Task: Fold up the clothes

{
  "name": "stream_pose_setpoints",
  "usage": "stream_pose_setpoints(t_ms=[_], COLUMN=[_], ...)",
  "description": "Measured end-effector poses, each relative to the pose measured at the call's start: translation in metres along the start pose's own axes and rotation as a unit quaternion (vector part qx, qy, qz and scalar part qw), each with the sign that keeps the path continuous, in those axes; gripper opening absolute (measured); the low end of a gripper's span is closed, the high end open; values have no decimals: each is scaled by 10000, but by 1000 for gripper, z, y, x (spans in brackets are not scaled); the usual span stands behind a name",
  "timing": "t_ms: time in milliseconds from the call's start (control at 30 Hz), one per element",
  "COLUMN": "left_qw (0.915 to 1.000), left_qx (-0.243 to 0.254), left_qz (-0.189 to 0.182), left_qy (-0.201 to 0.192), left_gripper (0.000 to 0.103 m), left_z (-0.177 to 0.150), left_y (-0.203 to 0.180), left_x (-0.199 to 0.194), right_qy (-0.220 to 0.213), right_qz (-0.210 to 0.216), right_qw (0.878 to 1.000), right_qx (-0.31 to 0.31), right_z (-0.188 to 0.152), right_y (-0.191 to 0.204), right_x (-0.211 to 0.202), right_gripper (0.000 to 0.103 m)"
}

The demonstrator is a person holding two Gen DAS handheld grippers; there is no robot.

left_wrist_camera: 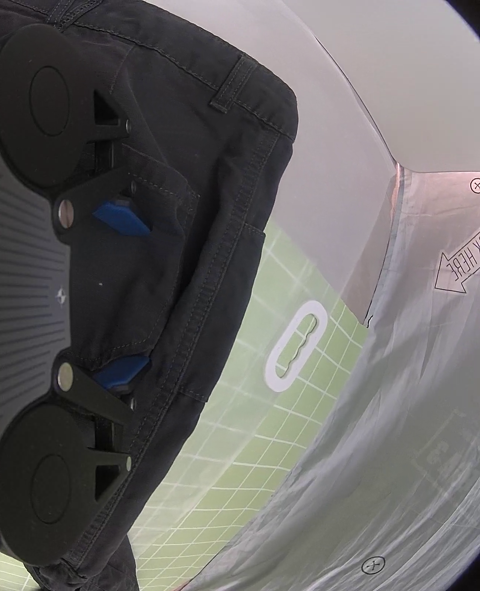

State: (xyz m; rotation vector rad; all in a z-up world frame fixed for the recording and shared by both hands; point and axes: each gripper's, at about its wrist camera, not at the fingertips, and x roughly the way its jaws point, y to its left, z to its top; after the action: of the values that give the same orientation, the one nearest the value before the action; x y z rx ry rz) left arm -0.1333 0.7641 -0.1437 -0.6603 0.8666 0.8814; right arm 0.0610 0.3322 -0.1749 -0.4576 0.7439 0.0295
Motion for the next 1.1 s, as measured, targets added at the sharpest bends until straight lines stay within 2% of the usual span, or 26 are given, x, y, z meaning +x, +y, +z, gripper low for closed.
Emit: stream_pose_setpoints(t_ms=[100, 200, 300, 367, 467, 567, 633, 700, 767, 900, 1033, 1100], left_qw=[10000, 10000, 10000, 10000, 10000, 9999, 9999, 9998, 9997, 9997, 9971, 9958], left_qx=[62, 22, -36, -33, -11, -57, -79, -108, -181, -110, 97, 167], left_qz=[40, 60, -20, -55, 52, 100, 110, 143, 122, 126, 508, 624], left_qy=[8, 0, 19, 17, -3, -5, -6, -31, -84, -193, -564, -647], left_gripper=[73, 73, 73, 73, 74, 74, 74, 74, 74, 74, 75, 79], left_z=[1, 1, 1, -1, -2, 0, 0, 0, 2, 6, 11, 15], left_y=[-2, -2, -2, -4, -9, -11, -10, -9, -6, -1, 10, 20], left_x=[2, 3, 5, 6, 8, 8, 7, 5, 1, -11, -29, -32], right_qy=[-474, -1177, -1806, -2083, -2160, -1615, -1197, -1083, -903, -375, 17, 60], right_qz=[-473, -943, -1049, -1057, -1005, -670, -548, -349, -88, 438, 778, 1142], right_qw=[9970, 9865, 9724, 9668, 9686, 9838, 9910, 9930, 9948, 9952, 9917, 9849], right_qx=[389, 630, 1041, 1041, 716, 406, 220, 318, 454, 792, 1023, 1302], right_z=[31, 80, 136, 167, 203, 213, 202, 179, 156, 109, 75, 66], right_y=[-41, -80, -110, -111, -91, -66, -48, -36, -28, -10, 11, 15], right_x=[-7, -15, -22, -20, 4, 51, 70, 70, 68, 56, 34, 20], right_gripper=[18, 18, 18, 18, 19, 24, 29, 46, 54, 54, 54, 54])
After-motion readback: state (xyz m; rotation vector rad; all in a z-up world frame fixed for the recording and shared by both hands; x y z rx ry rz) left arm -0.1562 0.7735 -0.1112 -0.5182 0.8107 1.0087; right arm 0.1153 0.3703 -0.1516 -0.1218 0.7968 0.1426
